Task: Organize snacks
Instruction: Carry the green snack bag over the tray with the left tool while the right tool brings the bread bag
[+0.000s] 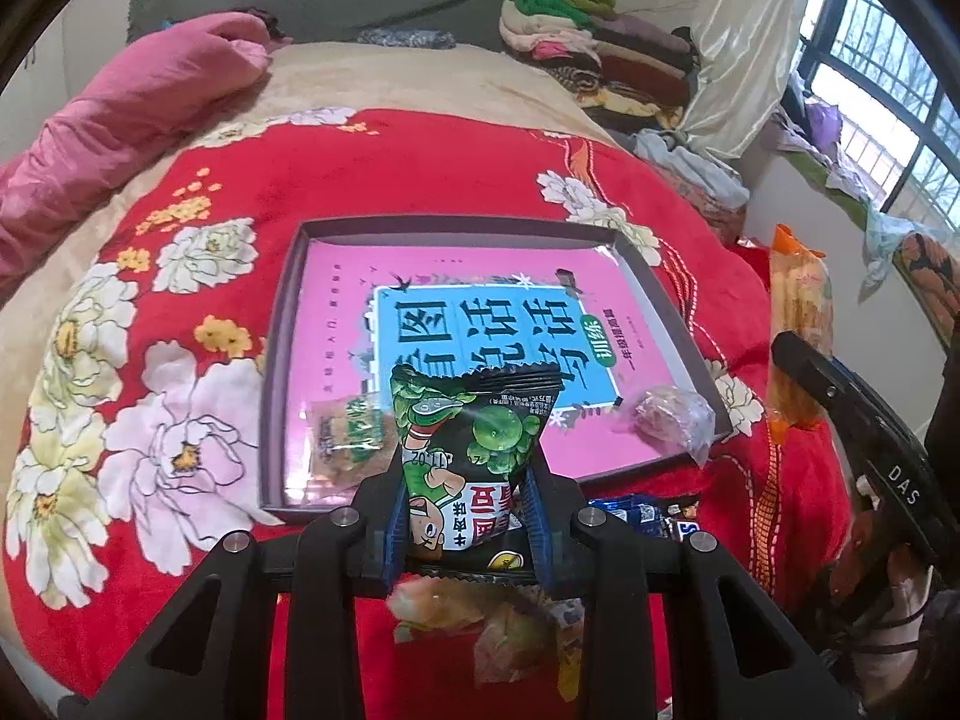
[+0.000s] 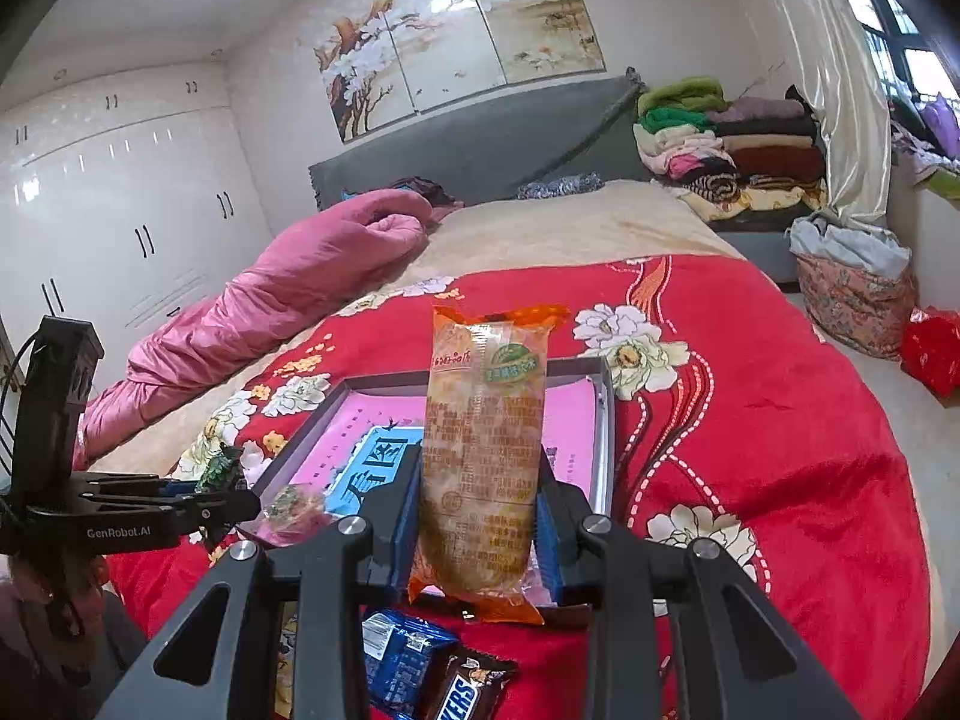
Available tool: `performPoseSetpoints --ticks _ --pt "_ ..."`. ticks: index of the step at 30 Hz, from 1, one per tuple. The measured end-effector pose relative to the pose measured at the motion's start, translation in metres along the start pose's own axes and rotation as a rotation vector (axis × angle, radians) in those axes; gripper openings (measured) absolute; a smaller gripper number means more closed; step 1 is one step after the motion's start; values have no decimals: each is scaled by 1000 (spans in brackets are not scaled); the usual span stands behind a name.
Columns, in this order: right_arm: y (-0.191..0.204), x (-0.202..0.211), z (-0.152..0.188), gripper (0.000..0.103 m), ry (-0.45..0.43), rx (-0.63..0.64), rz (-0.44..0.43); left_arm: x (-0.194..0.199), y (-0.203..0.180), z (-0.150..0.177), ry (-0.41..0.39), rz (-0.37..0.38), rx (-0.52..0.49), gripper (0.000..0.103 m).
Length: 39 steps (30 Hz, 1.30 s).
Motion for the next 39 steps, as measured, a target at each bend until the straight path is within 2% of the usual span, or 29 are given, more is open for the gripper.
performPoseSetpoints --ticks 11,24,39 --pt "-5 -11 0 33 15 4 6 -7 -7 -8 -7 3 -17 33" --pt "-10 -24 4 33 37 -3 4 -37 -8 -10 38 -16 -16 33" --pt "8 -56 14 33 93 2 -62 -61 -12 -13 75 -37 -47 33"
Point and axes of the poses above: each gripper's, at about its wrist camera, not at the fingertips, and x roughly against the way its jaws point, y to its left, z to its underside, the point moved 10 cm from there along -x, roughly the way its jaws point, and after that the axes turned 7 degrees about x, right-handed, at the moved point
